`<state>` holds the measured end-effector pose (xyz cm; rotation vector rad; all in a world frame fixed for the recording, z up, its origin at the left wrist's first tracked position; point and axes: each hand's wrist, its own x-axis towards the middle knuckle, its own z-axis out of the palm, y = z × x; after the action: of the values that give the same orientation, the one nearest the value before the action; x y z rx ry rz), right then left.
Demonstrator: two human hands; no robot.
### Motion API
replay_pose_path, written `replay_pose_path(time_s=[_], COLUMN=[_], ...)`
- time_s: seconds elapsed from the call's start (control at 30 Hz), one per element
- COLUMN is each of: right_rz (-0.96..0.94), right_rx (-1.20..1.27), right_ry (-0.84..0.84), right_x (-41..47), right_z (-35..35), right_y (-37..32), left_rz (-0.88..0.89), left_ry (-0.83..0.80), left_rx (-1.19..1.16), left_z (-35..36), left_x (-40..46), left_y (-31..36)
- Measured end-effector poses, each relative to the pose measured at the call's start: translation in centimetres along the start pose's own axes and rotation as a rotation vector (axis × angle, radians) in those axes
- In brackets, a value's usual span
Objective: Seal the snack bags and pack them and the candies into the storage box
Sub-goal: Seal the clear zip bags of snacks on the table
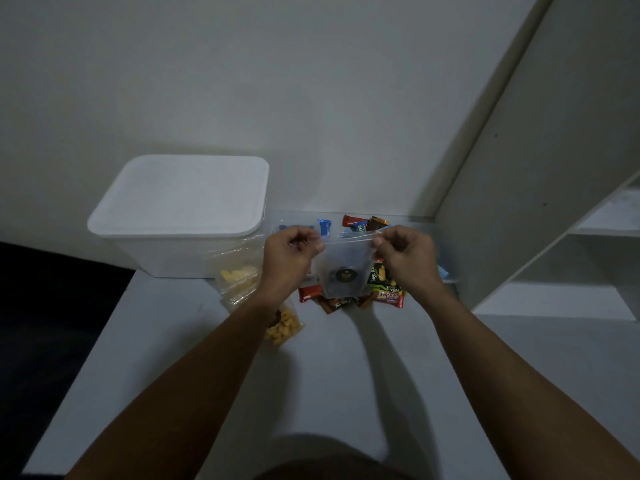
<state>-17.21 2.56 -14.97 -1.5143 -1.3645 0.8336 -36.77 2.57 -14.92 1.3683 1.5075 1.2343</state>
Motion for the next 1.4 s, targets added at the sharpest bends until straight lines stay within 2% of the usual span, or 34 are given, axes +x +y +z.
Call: replay_pose_path(time_s=[0.2, 0.43, 0.6, 0.93, 1.17, 1.4], right_rz=[-0.032, -0.038, -0.035, -0.026, 0.038, -0.021], right_rx=[-0.033, -0.049, -0.013, 0.033, -0.010, -0.042], right_ry=[-0.055, 0.000, 0.031, -0.117, -0.096, -0.205], right_x=[-0.3, -0.3, -0.1, -0.4, 0.2, -0.2], right_z=[0.3, 1.0, 0.7, 0.2, 0.5, 0.7], right_y=[-1.0, -1.1, -1.4, -1.9, -1.4, -1.7], left_rz=[-0.005, 0.006, 0.002, 0.013, 0.033, 0.001], left_ry=[-0.010, -0.023, -0.136, -0.098, -0.144, -0.120], left_rx=[0.039, 0.081, 0.030, 0.099, 0.108, 0.110], left_z=[-0.4, -0.4, -0.4, 0.1, 0.3, 0.6], left_x=[0.3, 0.4, 0.3, 0.8, 0.7, 0.7], left_y=[0.4, 0.2, 0.8, 1.0, 0.7, 0.2])
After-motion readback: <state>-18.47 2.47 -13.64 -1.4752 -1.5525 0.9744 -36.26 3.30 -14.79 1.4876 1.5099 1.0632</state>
